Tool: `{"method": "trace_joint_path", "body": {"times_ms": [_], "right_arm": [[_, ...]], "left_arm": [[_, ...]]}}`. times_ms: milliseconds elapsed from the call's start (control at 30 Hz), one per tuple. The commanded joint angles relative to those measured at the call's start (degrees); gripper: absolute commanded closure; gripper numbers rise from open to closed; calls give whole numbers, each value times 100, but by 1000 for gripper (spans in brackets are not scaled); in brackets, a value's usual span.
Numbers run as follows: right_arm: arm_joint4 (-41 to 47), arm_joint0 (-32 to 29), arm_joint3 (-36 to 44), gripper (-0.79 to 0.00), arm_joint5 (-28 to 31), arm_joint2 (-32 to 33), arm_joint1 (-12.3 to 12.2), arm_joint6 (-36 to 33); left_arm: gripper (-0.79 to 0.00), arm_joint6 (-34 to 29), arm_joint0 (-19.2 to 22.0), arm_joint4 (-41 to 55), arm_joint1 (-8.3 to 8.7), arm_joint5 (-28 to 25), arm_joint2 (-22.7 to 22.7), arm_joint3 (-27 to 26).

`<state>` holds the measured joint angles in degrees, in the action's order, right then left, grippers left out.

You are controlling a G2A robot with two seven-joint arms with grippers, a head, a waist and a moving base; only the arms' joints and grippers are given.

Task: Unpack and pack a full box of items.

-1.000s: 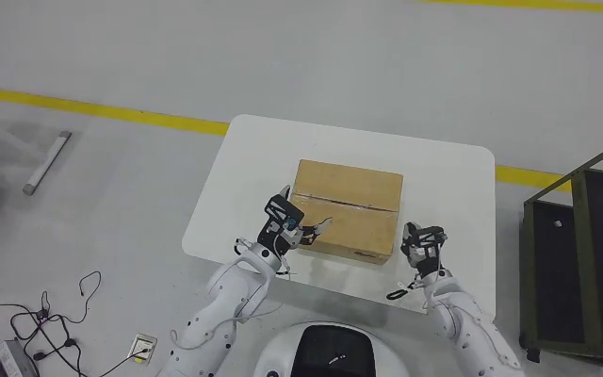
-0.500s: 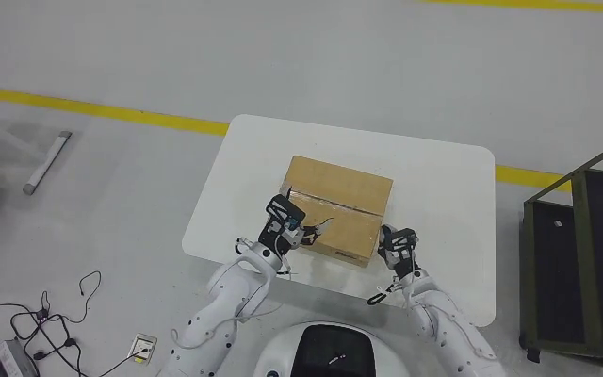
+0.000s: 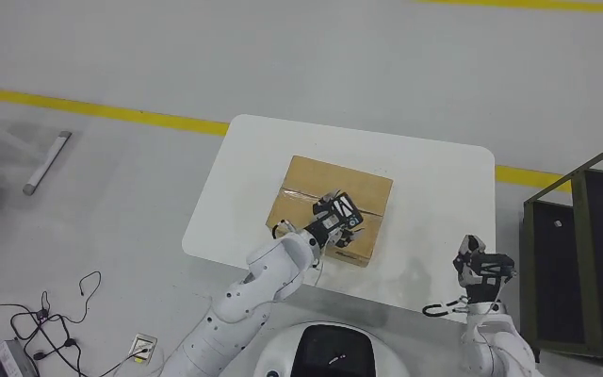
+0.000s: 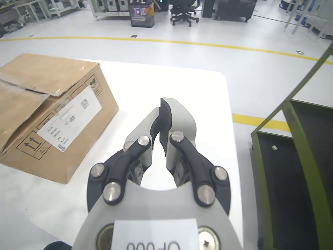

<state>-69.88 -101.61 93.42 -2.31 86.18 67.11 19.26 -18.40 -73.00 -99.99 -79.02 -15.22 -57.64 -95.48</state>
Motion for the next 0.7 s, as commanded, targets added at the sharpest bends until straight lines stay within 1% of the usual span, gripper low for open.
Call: {"method": "trace_joint_path", "body": {"times_ms": [0,233,267,300,467,667], "right_arm": [[-14,-170,199,0,-42,154,-9,-10],[126,-545,615,0,71,463,-11,31],[144,-578,641,0,88,492,-10,43],[160,-603,660,0,107,512,-7,50],[192,-673,683,0,170,609,4,85],[236,-686,656,0,257,696,20,105]], "left_arm": [[-785,-1,3,8,-1,0,5,8],[-785,-1,3,8,-1,0,5,8],[-785,25,-37,118,-3,-69,26,56],[-785,-84,-31,155,-8,-31,19,174],[-785,-600,373,260,-153,534,328,531],[-785,-1239,797,48,-301,850,718,989]]}}
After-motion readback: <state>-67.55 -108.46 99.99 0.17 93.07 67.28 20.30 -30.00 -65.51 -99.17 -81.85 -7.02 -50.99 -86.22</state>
